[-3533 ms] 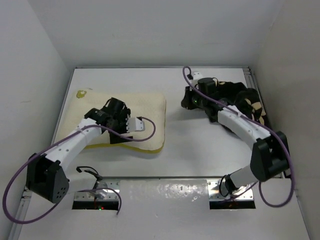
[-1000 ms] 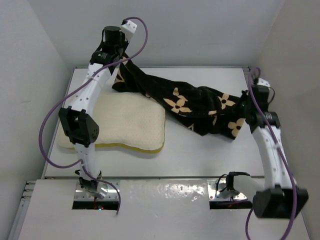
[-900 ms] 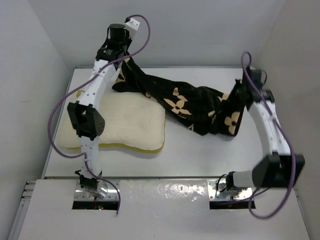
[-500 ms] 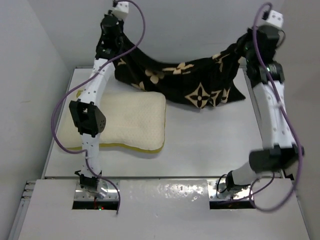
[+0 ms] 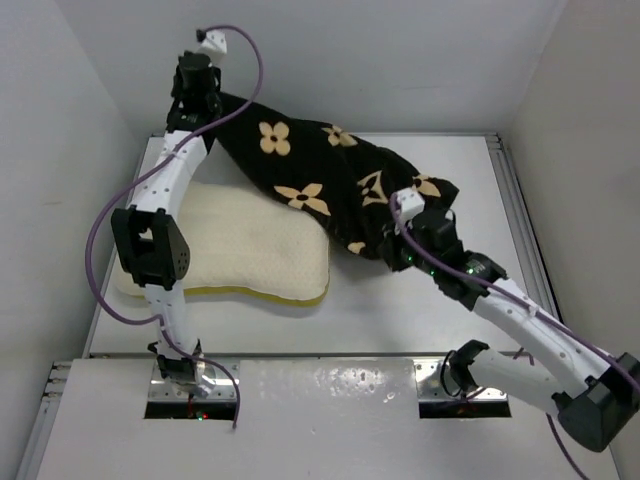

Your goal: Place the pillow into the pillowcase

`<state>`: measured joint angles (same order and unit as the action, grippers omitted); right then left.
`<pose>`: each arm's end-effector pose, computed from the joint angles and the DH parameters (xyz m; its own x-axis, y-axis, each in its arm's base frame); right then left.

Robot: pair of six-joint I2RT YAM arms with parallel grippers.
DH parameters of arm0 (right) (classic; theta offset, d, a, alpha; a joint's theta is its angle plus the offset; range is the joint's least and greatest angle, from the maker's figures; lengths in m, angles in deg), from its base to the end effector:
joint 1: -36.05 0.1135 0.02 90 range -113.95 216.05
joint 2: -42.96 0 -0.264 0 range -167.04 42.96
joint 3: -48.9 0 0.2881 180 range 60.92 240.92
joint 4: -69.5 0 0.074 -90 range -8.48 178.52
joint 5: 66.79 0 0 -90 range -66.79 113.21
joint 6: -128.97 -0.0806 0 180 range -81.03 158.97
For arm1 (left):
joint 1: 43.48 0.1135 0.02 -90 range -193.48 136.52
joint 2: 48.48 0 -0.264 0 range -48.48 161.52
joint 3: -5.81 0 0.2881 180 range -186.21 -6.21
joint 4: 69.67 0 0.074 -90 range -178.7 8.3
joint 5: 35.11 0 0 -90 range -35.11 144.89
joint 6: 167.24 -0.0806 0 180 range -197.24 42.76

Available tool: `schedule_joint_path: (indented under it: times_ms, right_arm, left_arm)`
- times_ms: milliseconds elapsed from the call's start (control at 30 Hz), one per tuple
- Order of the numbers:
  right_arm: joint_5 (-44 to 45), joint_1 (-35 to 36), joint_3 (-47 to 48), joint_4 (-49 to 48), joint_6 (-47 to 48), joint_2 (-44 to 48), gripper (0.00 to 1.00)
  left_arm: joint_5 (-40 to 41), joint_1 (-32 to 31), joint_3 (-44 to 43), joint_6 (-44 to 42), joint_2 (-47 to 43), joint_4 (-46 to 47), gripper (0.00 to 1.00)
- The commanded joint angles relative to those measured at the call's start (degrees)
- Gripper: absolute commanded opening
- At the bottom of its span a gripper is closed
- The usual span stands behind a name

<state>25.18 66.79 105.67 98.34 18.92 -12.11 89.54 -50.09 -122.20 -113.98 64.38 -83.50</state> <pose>0.2544 0.1481 0.2680 -0.5344 0.0808 -0.8413 -0.3208 0.9016 0.2904 0.5426 -0.0167 0.4353 -0.2628 0.5258 -0.8090 -0.3903 0.7089 0.5875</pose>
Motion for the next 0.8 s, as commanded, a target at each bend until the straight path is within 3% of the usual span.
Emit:
schedule_joint_path:
  times_ms: [0, 100, 233, 333, 433, 533, 600, 733, 767]
  right_arm:
    - [5.9, 7.1, 0.8, 3.5, 3.2, 4.5, 0.0]
    - [10.7, 8.5, 1.6, 0.9, 5.3, 8.2, 0.0]
    - [10.8, 8.4, 7.9, -3.8, 10.5, 7.3, 0.0]
    - [5.8, 9.2, 19.3, -3.6, 12.9, 1.7, 0.0]
    - [0.8, 11.9, 25.1, -5.5, 15.6, -3.5, 0.0]
    - [-3.3, 16.4, 36.4, -5.7, 18.0, -10.0, 0.0]
    - [-3.5, 18.4, 39.3, -7.7, 19.1, -12.2, 0.0]
    - [1.6, 16.4, 38.4, -11.0, 17.3, -11.3, 0.0]
    - [7.5, 13.7, 38.1, -10.9, 16.3, -11.6, 0.0]
  left_arm:
    - [3.9, 2.0, 4.8, 3.2, -0.8, -4.3, 0.0]
    - [2.3, 2.0, 4.3, 5.9, -3.5, -5.7, 0.0]
    - [1.5, 2.1, -8.9, 8.6, -1.1, -11.6, 0.0]
    - [2.8, 2.4, -17.5, 7.2, 0.0, -9.7, 0.0]
    - [8.7, 2.6, -18.3, 4.4, 0.3, -1.0, 0.0]
    - [16.7, 3.5, -18.2, -0.8, 1.0, 14.8, 0.0]
    - [19.7, 4.5, -19.3, -1.7, 1.0, 19.2, 0.0]
    - [19.3, 5.0, -23.0, -0.5, 2.3, 21.9, 0.0]
    - [16.9, 4.9, -23.3, 0.8, 2.6, 20.6, 0.0]
